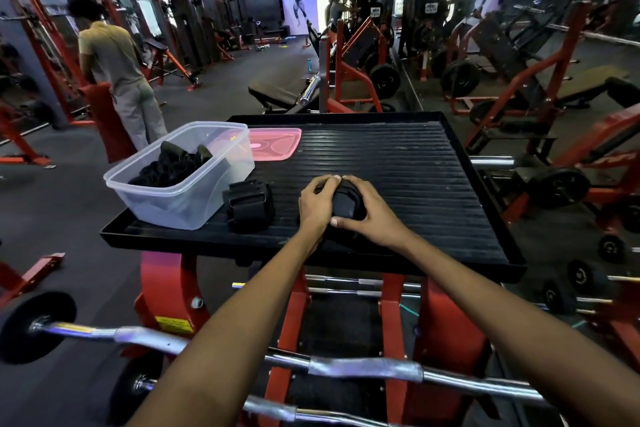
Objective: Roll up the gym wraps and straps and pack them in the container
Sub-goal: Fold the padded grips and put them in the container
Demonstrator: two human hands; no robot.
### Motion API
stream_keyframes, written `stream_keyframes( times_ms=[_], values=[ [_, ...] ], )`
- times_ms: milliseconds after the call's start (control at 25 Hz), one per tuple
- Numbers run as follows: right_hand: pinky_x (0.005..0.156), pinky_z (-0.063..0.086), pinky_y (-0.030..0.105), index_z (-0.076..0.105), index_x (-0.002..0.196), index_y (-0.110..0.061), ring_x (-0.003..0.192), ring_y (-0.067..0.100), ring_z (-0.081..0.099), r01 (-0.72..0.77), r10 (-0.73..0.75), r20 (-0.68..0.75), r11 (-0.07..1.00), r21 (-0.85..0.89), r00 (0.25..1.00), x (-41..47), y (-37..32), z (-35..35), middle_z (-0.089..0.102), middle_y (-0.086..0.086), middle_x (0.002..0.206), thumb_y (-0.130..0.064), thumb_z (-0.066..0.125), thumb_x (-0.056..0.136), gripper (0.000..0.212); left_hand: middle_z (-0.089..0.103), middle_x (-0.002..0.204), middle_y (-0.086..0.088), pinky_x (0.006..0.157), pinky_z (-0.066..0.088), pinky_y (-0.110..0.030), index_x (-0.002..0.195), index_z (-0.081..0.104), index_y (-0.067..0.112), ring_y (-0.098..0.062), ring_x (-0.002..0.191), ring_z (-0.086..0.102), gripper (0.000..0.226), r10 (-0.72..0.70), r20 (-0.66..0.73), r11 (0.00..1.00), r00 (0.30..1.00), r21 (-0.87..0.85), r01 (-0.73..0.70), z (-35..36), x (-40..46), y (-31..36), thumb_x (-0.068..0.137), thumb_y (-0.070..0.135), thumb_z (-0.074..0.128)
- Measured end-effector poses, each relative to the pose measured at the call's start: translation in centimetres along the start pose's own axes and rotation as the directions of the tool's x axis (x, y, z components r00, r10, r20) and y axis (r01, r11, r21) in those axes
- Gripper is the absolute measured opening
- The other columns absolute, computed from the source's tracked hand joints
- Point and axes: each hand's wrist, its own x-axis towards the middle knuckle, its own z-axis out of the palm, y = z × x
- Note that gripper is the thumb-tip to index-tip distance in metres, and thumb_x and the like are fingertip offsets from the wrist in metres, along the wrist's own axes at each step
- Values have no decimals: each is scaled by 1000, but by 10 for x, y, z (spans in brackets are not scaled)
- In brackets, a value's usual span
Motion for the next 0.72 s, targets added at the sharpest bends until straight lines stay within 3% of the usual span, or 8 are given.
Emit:
stream_keyframes(
  times_ms=[80, 160, 280, 360, 440, 520, 600, 720],
  values=[
    [109, 22, 17, 30, 143, -4, 134, 15, 32, -50, 51, -13, 999, 12, 999, 2, 5, 2, 36, 8, 142, -19, 80, 73, 87, 66, 104, -2, 87, 45, -25, 100, 66, 16, -14, 97, 59, 18, 0, -39, 1000, 999, 13, 0, 2, 0, -1, 87, 28, 61],
    [108, 27, 20, 31, 141, -3, 130, 17, 37, -140, 142, -74, 989, 40, 987, 4, 11, 2, 38, 10, 140, -14, 79, 73, 85, 60, 111, -5, 95, 42, -32, 103, 57, 23, -15, 101, 55, 15, -55, -26, 988, 998, -143, 51, -2, 3, -1, 88, 22, 58],
    [89, 45, 31, 53, 118, -3, 102, 18, 56, -203, 266, -234, 943, 264, 935, 7, 19, -7, 61, 10, 111, -4, 69, 81, 40, 65, 87, 1, 80, 47, -29, 93, 56, 19, -15, 85, 58, 14, -188, 164, 826, 968, -507, 246, -4, 2, 1, 83, 9, 54],
    [75, 47, 21, 61, 103, 1, 85, 5, 60, -189, 317, -312, 907, 378, 896, 9, 20, -16, 63, 1, 90, -4, 62, 87, 17, 70, 70, 5, 67, 49, -26, 79, 62, 18, -11, 72, 63, 11, -240, 228, 840, 944, -439, 319, -2, -2, 2, 88, 16, 55],
    [63, 43, 8, 63, 97, 2, 65, -11, 56, -174, 349, -326, 870, 461, 879, 14, 18, -20, 60, -2, 80, -4, 63, 86, 12, 68, 69, 4, 62, 47, -26, 76, 59, 19, -13, 67, 63, 18, -252, 205, 934, 946, -203, 293, -2, -1, 1, 82, 35, 66],
    [60, 43, 7, 62, 90, -8, 59, -11, 55, -166, 393, -307, 808, 565, 867, 18, 13, -24, 60, -2, 76, -5, 66, 83, 8, 65, 92, 0, 72, 49, -34, 92, 56, 22, -19, 85, 63, 44, -235, 224, 968, 946, -37, 249, -6, 4, -2, 65, 52, 74],
    [62, 44, 9, 60, 84, -15, 63, -6, 57, -178, 400, -252, 774, 607, 881, 22, 14, -29, 61, -3, 78, -5, 67, 83, 13, 60, 120, -4, 93, 47, -44, 116, 54, 22, -22, 108, 59, 59, -190, 336, 978, 923, -19, 208, -10, 6, -4, 68, 48, 74],
    [66, 44, 11, 60, 94, -13, 76, 4, 55, -247, 414, -97, 697, 673, 905, 20, 20, -31, 60, -3, 86, -8, 62, 88, 8, 60, 124, -11, 104, 43, -41, 123, 51, 9, -24, 113, 58, 66, -138, 322, 989, 936, 4, 145, -9, 6, -7, 72, 47, 71]
  ],
)
